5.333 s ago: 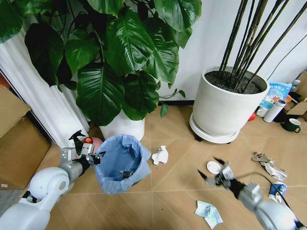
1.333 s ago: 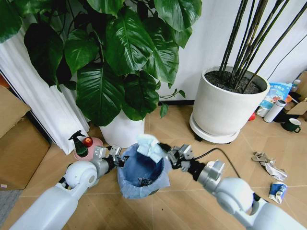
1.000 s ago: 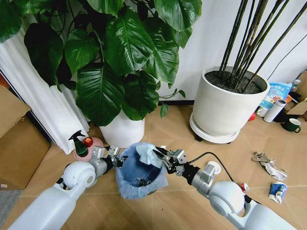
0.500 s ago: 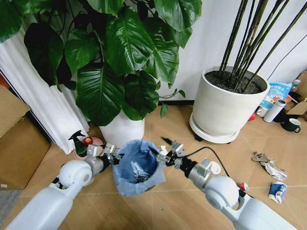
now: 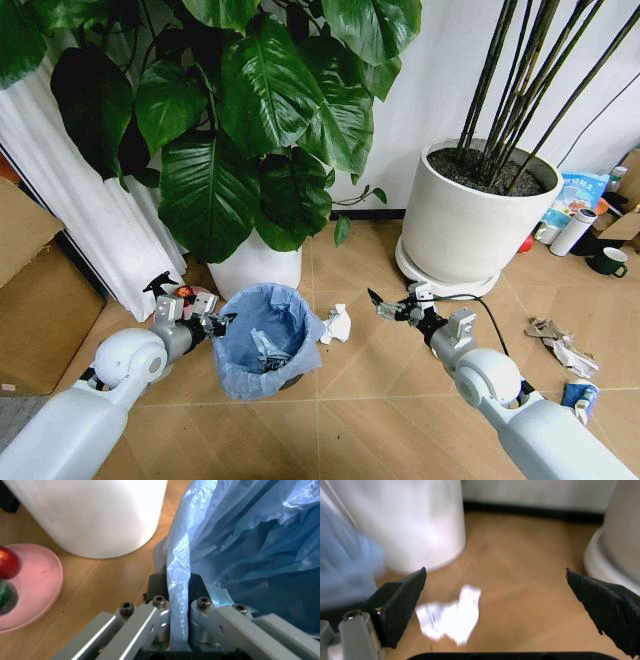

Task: Pick up the trash bin and place the garbage on the floor into it.

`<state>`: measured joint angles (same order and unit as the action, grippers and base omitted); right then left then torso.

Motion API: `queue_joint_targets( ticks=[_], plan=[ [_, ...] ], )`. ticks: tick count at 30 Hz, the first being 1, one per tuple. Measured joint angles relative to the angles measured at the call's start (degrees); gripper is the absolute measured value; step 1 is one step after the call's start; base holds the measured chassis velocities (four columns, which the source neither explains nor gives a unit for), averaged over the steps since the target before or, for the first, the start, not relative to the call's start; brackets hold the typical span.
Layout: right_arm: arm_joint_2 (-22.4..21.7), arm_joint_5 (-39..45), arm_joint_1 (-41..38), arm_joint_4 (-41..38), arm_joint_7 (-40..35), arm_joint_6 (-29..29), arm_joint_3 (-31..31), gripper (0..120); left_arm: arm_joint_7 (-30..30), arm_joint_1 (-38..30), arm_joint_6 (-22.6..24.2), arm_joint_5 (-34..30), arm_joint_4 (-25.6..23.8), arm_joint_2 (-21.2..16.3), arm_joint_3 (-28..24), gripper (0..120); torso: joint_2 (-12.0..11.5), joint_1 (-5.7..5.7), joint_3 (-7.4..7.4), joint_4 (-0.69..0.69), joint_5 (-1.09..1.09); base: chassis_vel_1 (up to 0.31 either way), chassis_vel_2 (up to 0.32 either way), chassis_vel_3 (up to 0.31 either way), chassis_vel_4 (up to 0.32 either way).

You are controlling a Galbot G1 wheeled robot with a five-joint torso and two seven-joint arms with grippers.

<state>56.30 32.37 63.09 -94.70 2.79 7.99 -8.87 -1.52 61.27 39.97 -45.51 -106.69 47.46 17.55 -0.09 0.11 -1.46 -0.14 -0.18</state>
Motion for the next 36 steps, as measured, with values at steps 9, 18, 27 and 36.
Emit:
queue_joint_targets(
  ticks=[9,18,27,36],
  plan=[
    [13.5,-5.3,-9.4,22.6,5.4,-3.0,6.7,100,0.2,0.1,0.1,-1.2,-2.3,-1.0,1.3,0,0.0,0.00,0.00,0.03,0.01,0.000,0.000,0.000,0.000],
    [21.4,-9.1,-15.4,36.4,6.8,-4.5,6.4,100,0.2,0.1,0.2,-1.9,-3.2,-2.0,2.3,0,0.0,0.00,0.00,0.02,-0.02,0.000,0.000,0.000,0.000],
    [25.6,-14.5,-20.5,46.6,9.3,-7.1,3.2,100,0.2,0.1,0.4,-2.7,-4.4,-2.9,2.5,0,0.0,0.00,0.00,0.01,-0.01,0.000,0.000,0.000,0.000],
    [28.6,-17.8,-22.0,51.7,12.1,-8.3,1.3,100,0.9,1.0,0.6,-3.0,-5.7,-3.8,3.1,0,0.0,0.00,0.00,0.01,-0.01,0.000,0.000,0.000,0.000]
  ],
)
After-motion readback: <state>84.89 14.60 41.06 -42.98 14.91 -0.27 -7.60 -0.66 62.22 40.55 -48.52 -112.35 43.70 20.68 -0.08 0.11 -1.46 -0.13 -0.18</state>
